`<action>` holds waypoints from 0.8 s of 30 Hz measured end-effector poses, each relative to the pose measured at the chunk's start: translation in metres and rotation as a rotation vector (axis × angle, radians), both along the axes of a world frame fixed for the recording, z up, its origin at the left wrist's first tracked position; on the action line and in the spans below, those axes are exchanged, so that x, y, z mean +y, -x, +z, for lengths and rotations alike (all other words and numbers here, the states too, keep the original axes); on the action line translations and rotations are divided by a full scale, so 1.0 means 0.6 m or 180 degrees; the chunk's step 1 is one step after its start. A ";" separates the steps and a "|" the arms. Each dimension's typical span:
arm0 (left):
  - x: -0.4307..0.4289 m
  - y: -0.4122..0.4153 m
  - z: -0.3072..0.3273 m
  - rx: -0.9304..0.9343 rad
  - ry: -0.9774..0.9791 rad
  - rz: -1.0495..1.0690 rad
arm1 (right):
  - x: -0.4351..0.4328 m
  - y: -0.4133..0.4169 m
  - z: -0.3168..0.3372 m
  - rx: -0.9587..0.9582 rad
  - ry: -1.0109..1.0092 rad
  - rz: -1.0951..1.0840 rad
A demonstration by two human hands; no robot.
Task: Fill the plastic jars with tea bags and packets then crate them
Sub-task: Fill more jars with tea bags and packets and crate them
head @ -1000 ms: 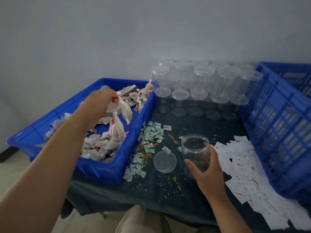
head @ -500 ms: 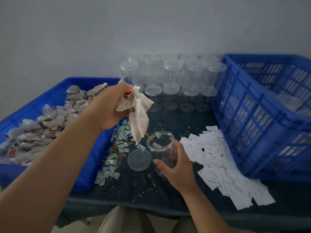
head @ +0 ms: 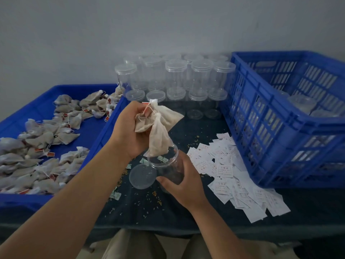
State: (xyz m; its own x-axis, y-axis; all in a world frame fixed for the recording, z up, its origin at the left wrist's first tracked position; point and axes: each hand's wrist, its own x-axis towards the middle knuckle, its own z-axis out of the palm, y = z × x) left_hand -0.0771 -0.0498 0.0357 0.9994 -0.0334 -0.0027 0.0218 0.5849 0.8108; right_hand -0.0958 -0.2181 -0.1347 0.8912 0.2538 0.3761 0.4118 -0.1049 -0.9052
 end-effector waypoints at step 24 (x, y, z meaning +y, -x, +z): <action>0.032 0.005 -0.040 -0.0368 -0.3588 0.0498 | -0.001 0.000 0.002 0.0064 -0.0228 -0.0231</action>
State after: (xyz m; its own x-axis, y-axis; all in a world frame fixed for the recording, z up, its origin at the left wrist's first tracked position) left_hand -0.0799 -0.0308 0.0114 0.9886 0.0546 0.1401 -0.0961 -0.4866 0.8683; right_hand -0.0960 -0.2189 -0.1335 0.9137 0.1614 0.3729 0.3873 -0.0684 -0.9194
